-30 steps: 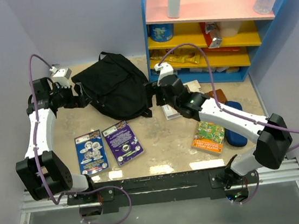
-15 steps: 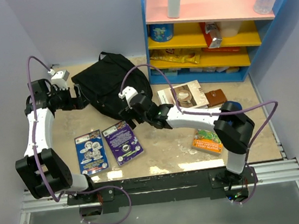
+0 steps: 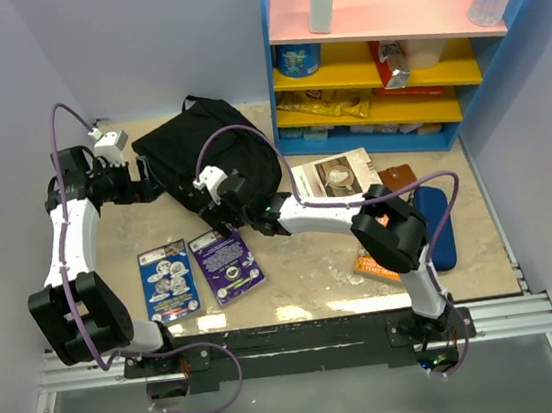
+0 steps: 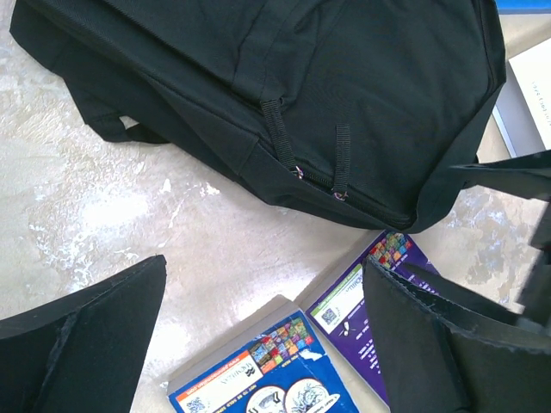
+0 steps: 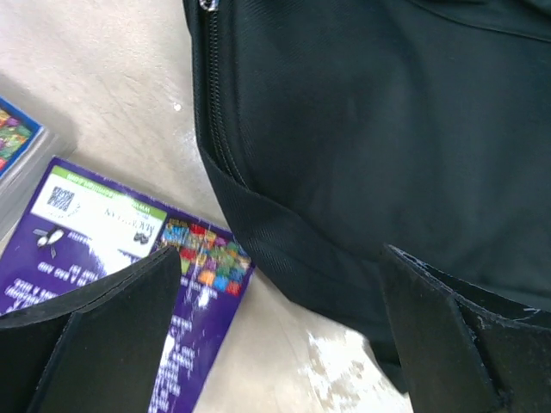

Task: Pack the student bag
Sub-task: Move the student bag to the center of the board.

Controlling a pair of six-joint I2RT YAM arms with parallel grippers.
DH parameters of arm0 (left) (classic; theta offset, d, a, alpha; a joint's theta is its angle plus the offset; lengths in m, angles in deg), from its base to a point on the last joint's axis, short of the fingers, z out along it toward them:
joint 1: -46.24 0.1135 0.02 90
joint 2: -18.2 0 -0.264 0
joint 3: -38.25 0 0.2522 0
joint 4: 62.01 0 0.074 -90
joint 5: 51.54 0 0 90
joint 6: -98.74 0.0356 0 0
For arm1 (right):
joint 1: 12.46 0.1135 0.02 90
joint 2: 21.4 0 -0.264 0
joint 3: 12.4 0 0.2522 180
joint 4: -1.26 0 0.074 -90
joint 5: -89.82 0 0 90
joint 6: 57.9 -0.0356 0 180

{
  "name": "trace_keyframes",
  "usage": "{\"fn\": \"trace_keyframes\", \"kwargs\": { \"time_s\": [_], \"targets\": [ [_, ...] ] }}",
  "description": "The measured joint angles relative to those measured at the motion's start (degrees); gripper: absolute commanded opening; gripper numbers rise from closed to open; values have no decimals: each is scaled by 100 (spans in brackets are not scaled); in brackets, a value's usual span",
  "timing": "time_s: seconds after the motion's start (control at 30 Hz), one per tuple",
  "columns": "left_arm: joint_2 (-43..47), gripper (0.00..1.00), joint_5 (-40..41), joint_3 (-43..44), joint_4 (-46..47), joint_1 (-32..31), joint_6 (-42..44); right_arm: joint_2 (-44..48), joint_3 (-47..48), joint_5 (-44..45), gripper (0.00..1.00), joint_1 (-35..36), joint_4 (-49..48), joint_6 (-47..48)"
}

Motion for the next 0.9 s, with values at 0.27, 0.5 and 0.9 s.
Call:
{"fn": "trace_keyframes", "kwargs": {
  "time_s": [0.27, 0.5, 0.9],
  "targets": [
    [0, 100, 7, 0, -17, 0, 39, -782, 564, 245, 44, 7, 11, 162],
    [2, 100, 39, -2, -20, 0, 81, -968, 857, 407, 15, -13, 55, 278],
    [4, 100, 57, -17, -17, 0, 79, -87, 1071, 1231, 0, -35, 315, 859]
  ]
}}
